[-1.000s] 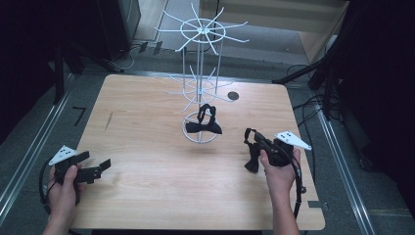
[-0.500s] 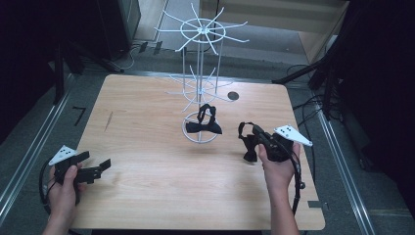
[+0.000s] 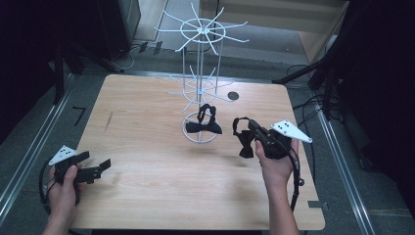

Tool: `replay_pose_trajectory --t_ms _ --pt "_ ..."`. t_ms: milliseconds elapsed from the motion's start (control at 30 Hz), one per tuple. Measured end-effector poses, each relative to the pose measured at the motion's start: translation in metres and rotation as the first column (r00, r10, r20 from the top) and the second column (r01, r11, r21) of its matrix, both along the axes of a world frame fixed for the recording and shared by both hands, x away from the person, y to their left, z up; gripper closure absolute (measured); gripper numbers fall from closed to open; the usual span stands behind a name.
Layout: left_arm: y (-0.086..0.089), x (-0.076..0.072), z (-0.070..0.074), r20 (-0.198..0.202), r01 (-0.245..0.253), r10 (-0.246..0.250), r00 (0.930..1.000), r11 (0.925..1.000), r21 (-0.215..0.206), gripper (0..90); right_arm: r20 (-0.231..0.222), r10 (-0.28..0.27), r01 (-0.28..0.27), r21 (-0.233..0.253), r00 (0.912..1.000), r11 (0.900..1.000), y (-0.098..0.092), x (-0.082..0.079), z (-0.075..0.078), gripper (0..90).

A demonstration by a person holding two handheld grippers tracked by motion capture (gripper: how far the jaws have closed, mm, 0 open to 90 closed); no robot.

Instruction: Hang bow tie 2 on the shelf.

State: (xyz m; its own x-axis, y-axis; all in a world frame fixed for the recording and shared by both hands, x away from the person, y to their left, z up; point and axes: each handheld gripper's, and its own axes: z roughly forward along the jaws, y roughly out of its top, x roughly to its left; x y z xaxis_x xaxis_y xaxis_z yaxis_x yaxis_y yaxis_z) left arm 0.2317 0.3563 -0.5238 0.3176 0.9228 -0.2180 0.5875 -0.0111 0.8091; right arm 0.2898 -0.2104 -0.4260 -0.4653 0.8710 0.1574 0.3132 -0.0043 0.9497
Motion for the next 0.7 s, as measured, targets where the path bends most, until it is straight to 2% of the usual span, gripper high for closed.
replay_pose_trajectory --t_ms 233,700 --pt "0.0 0.0 0.0 0.0 0.001 -0.001 1.0 1.0 -0.001 1.6 0.022 0.014 -0.014 -0.005 0.9996 1.0 0.006 -0.001 0.014 90.0" --pt "0.0 0.0 0.0 0.002 0.0 0.0 1.0 1.0 -0.004 1.6 0.047 0.029 -0.029 -0.02 0.9985 0.999 0.015 0.005 0.03 90.0"
